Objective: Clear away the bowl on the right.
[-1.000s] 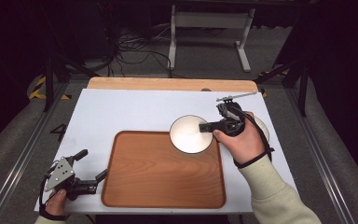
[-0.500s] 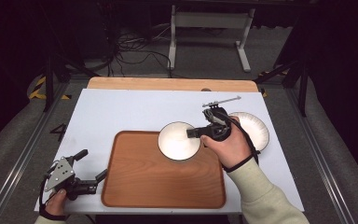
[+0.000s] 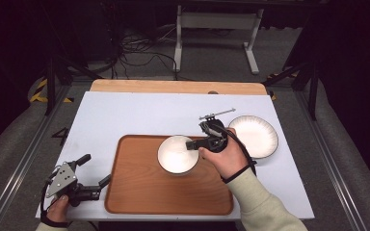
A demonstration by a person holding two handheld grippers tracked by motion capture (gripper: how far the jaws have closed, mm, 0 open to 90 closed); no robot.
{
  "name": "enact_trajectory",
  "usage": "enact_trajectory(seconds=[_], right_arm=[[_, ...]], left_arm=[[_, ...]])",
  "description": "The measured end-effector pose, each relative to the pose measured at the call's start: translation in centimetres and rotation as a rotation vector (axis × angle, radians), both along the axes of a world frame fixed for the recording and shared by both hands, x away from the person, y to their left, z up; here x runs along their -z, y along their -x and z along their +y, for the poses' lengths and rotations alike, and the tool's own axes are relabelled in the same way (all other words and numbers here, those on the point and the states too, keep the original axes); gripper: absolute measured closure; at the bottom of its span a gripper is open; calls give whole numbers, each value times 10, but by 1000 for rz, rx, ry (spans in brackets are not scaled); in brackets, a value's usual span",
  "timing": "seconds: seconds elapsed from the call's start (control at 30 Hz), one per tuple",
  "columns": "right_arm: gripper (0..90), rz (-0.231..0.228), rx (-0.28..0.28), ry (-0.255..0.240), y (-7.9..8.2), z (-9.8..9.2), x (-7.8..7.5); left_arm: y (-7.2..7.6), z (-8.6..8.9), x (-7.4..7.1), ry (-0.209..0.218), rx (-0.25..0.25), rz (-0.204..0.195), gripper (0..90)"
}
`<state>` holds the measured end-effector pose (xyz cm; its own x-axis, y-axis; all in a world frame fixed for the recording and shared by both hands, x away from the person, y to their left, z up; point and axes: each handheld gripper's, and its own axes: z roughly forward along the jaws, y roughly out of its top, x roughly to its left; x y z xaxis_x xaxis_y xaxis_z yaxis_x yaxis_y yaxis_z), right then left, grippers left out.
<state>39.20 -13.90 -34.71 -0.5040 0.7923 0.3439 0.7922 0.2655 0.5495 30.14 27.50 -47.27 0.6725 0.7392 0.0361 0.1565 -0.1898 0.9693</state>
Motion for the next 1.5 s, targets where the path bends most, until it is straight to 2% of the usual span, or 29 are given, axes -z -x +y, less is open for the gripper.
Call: enact_trajectory(seconds=[0.33, 0.83, 1.5], right_arm=[[774, 20, 0, 12, -6, 5, 24], [769, 43, -4, 7, -8, 11, 46], [760, 77, -5, -5, -8, 13, 62]], left_arm=[[0, 0, 0, 1, 0, -1, 2], [0, 0, 0, 1, -3, 0, 2], [0, 0, 0, 2, -2, 0, 2]])
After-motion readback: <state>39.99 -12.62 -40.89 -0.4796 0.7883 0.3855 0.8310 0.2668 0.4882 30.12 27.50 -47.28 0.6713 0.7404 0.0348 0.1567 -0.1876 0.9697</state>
